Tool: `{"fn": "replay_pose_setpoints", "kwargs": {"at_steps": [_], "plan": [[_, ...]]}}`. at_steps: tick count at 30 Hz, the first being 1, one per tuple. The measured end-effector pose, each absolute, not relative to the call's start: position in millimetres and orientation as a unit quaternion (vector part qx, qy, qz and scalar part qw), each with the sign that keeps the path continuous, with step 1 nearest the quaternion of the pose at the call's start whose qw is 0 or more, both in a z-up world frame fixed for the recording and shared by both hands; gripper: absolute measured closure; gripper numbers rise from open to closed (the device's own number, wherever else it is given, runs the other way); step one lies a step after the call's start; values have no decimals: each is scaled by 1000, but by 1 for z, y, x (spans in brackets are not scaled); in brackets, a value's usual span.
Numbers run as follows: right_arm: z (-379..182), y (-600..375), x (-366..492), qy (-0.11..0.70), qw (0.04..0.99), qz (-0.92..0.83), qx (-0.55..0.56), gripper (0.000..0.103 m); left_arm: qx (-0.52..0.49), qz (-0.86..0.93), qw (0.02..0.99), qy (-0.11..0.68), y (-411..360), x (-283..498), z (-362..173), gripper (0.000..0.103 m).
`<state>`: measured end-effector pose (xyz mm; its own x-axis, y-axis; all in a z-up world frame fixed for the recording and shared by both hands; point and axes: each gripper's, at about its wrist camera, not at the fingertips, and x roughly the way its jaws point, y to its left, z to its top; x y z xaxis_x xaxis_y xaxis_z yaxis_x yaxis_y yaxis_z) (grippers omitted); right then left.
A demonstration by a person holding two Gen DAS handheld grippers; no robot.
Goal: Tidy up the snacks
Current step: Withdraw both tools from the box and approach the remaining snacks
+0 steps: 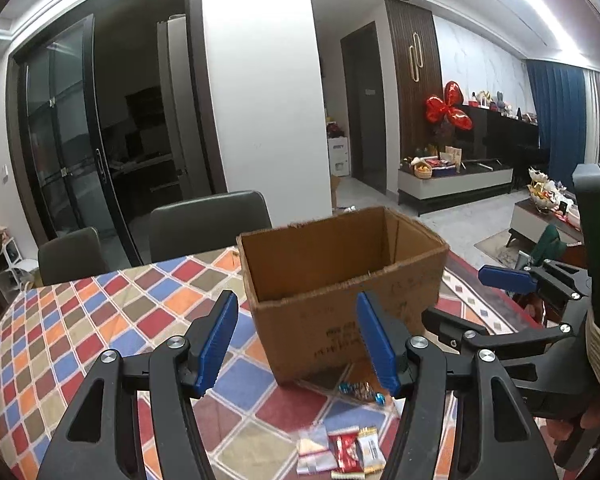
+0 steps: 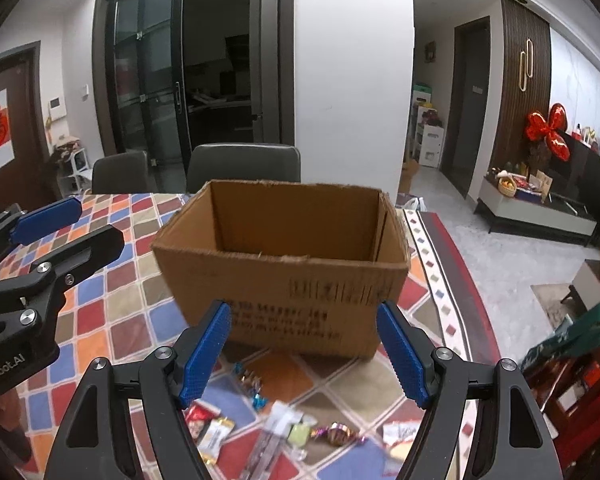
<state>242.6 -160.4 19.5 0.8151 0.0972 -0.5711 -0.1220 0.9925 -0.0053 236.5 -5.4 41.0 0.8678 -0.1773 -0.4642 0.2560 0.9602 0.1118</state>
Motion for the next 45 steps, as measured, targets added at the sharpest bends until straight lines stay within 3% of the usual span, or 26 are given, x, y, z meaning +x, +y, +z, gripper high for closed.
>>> {"fn": "replay_pose_setpoints", "kwargs": {"at_steps": [19,32,45], "plan": [[-33,-155,205,361,931,56,-17,28,78,-134,936,315,4,206,-32,43],[-68,-151,205,408,912,51,-4,28,55,-159,905,391,4,220,-84,55],[-101,-155,221,457,887,53,38,41,41,-171,882,437,-3,240,-114,62]]}}
